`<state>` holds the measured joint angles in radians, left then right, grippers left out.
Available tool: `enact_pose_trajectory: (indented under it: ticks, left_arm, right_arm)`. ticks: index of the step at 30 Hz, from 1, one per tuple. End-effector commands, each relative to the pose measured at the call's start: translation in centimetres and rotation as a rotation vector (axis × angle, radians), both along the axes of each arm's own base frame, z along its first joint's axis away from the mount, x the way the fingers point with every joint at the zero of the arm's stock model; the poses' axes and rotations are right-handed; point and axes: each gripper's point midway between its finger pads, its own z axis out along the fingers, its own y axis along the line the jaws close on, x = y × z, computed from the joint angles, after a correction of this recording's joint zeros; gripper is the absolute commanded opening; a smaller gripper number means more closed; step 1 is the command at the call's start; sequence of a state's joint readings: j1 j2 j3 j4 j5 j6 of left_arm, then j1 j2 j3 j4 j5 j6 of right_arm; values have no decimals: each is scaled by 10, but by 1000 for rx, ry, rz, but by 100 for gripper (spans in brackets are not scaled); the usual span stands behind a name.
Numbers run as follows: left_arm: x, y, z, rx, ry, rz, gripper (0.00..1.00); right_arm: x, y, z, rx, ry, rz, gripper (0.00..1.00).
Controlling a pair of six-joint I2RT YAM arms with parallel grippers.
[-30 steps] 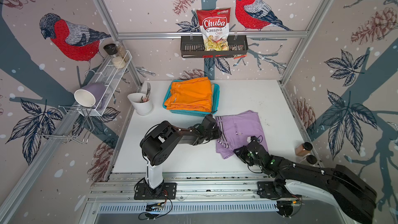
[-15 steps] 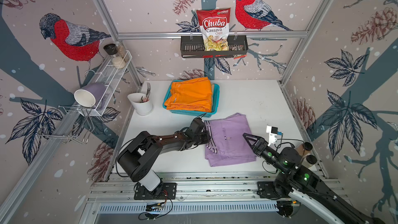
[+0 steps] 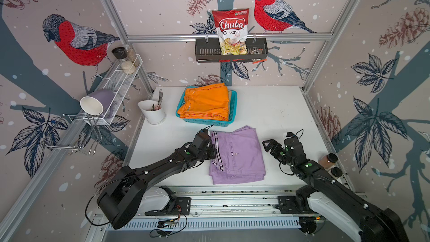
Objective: Put the folded long pants in the basket
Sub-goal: Pick up the long pant at the center of the board.
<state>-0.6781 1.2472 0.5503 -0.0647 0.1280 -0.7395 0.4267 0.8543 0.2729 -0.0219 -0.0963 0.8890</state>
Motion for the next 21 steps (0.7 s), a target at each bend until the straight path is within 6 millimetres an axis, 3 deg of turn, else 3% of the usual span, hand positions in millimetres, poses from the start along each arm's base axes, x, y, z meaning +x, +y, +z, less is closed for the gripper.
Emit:
enact_pose_trajectory:
  ticks: [1, 4, 10, 15, 18, 21]
  left_arm:
    - [4, -4, 4, -4, -13, -20, 0]
    - [6, -4, 5, -1, -16, -22, 0]
    - [8, 1, 8, 5, -30, -1, 0]
    - [9, 3, 9, 7, -31, 6, 0]
    - [11, 1, 9, 4, -30, 3, 0]
    - [12, 1, 9, 7, -27, 2, 0]
  right_arm:
    - [2, 15, -5, 53, -41, 98, 94]
    - [-1, 25, -24, 67, 20, 147, 93]
    - [2, 47, -39, 85, 90, 225, 88]
    - [1, 59, -47, 61, 108, 254, 74]
    - [2, 68, -47, 41, 103, 280, 52]
    - [1, 72, -50, 2, 110, 282, 16]
